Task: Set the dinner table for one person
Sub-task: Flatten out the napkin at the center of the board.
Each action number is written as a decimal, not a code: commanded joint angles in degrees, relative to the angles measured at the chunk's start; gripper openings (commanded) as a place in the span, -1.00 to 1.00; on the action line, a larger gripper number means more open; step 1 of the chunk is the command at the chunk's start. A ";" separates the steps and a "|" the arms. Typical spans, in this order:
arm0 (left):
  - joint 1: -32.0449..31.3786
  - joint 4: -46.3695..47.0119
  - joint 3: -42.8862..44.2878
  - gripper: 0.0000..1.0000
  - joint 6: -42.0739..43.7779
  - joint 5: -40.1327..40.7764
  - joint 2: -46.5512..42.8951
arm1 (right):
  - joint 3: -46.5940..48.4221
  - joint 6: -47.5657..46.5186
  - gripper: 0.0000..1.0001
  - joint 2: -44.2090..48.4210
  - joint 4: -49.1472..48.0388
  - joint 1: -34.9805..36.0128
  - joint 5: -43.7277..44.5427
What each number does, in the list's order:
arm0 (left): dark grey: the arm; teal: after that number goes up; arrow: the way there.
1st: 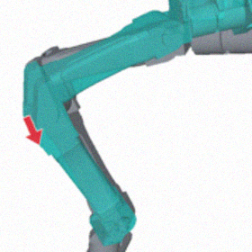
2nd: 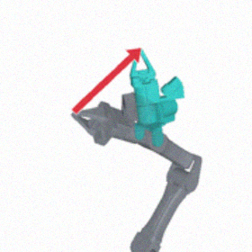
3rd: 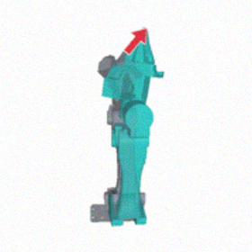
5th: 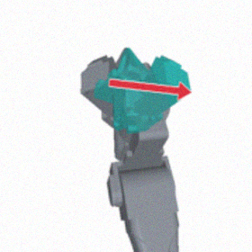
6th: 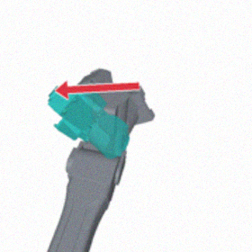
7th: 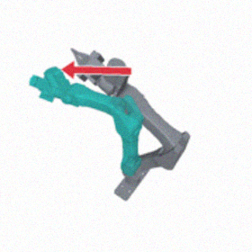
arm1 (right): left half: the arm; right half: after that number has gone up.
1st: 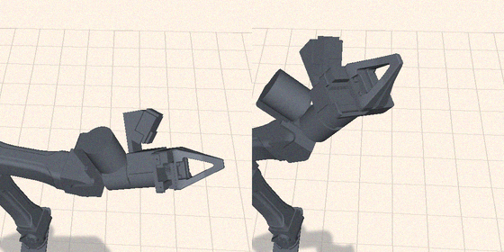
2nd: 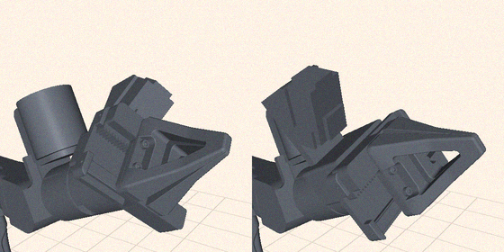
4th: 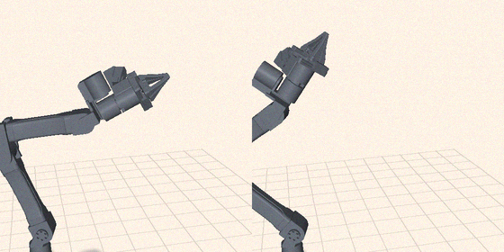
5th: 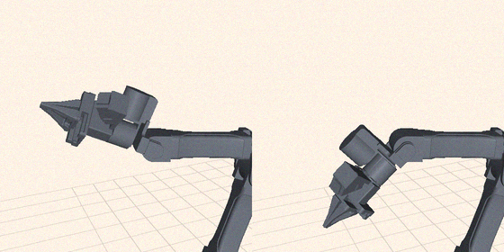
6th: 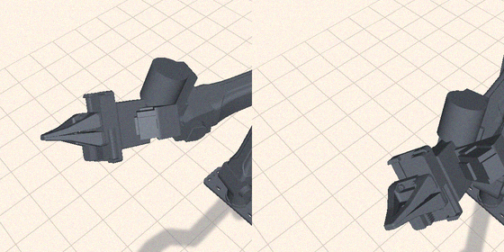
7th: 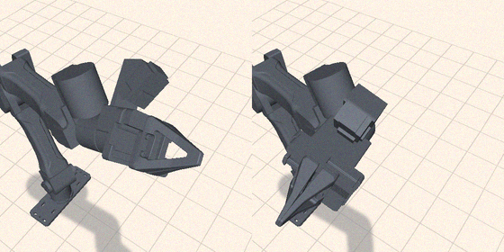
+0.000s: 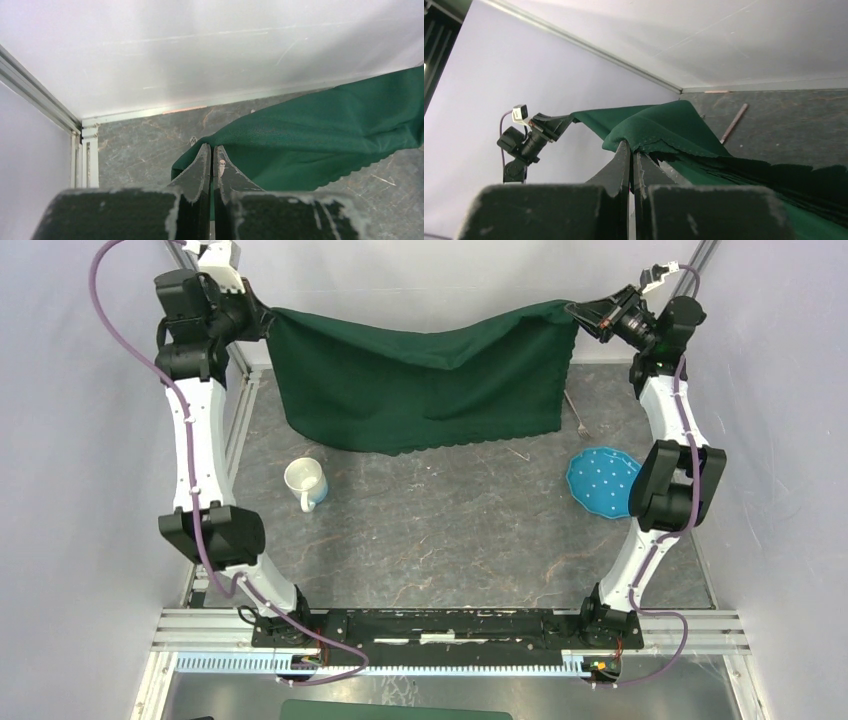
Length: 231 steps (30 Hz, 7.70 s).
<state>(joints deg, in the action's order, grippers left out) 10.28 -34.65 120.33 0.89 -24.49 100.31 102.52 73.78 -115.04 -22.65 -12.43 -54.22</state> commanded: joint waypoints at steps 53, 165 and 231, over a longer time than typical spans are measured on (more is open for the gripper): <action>0.58 1.25 -15.98 -0.96 -12.15 -6.39 -47.50 | -18.06 -22.58 -1.00 56.47 33.65 -3.91 5.34; 0.53 25.90 -37.10 -0.96 -16.28 0.80 0.30 | -3.89 -42.82 -1.00 -1.37 42.42 0.66 33.68; -6.04 23.48 -24.70 1.00 -19.08 4.35 8.10 | -0.66 -42.46 0.96 -5.37 34.25 3.27 35.21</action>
<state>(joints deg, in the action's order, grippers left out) 7.14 -9.72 92.38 -17.17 -20.95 110.85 99.55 31.20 -122.80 13.76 -9.17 -15.05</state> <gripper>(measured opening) 0.994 0.979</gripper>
